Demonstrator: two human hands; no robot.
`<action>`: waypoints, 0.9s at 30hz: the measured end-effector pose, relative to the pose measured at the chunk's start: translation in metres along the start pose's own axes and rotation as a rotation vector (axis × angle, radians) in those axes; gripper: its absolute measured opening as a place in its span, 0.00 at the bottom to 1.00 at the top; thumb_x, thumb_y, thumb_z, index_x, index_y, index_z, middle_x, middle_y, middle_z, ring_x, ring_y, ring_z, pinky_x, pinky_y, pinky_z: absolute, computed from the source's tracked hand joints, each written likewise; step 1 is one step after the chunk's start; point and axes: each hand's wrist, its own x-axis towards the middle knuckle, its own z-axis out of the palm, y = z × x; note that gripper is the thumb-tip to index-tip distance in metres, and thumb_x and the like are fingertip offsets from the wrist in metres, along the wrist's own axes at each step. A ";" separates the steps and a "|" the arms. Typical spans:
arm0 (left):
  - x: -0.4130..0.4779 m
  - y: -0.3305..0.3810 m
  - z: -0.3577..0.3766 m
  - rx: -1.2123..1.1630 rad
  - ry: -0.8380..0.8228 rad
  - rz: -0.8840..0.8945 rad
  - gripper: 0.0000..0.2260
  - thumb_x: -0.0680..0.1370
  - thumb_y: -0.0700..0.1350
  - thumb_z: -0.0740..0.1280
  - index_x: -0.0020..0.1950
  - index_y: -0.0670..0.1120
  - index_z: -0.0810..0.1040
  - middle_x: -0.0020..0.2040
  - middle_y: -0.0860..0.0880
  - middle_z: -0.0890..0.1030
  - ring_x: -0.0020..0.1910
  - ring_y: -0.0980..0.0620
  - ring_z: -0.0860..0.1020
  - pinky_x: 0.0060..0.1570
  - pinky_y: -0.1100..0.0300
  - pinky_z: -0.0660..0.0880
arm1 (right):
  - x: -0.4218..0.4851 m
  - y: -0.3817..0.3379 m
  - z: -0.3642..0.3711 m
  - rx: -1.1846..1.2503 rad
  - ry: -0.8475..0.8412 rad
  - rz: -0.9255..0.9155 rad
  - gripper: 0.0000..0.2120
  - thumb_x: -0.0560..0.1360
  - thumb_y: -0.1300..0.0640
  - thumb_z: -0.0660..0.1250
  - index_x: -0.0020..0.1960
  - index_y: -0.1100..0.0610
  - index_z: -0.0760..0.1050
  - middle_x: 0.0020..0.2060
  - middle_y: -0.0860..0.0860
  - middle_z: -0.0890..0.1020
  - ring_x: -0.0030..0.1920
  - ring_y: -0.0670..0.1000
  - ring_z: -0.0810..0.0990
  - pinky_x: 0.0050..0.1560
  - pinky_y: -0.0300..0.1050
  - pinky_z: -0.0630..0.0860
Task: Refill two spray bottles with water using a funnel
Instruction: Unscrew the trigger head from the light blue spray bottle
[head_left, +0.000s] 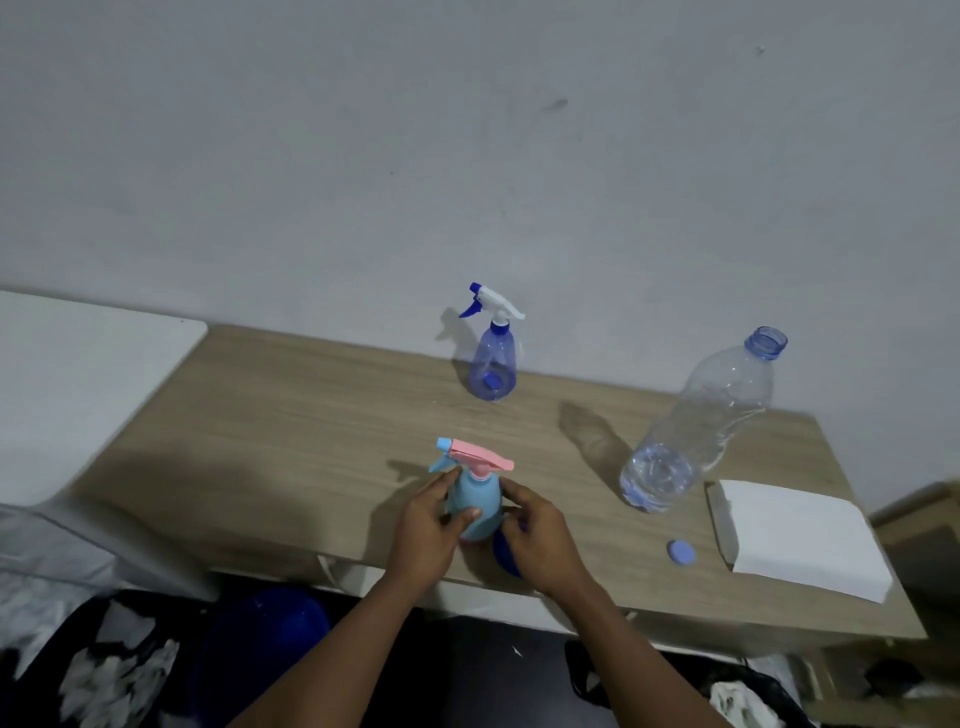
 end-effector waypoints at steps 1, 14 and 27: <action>0.000 0.001 0.002 -0.010 -0.006 0.001 0.26 0.71 0.42 0.77 0.68 0.46 0.76 0.62 0.55 0.78 0.62 0.57 0.76 0.63 0.50 0.76 | 0.001 0.001 -0.003 -0.012 -0.001 -0.009 0.25 0.74 0.68 0.60 0.69 0.56 0.75 0.60 0.45 0.82 0.56 0.38 0.82 0.59 0.37 0.78; 0.007 0.004 0.005 0.034 -0.077 0.017 0.27 0.70 0.34 0.71 0.64 0.57 0.75 0.59 0.57 0.80 0.58 0.58 0.80 0.56 0.59 0.78 | 0.016 -0.025 0.015 0.169 0.296 -0.027 0.18 0.66 0.54 0.81 0.53 0.51 0.79 0.47 0.44 0.84 0.48 0.41 0.81 0.44 0.33 0.77; 0.016 0.001 0.000 -0.027 -0.164 0.004 0.23 0.71 0.37 0.73 0.60 0.61 0.76 0.55 0.55 0.83 0.55 0.56 0.81 0.55 0.57 0.79 | 0.035 -0.012 0.005 0.172 0.130 -0.132 0.13 0.72 0.55 0.77 0.55 0.52 0.81 0.50 0.47 0.82 0.52 0.48 0.82 0.50 0.53 0.81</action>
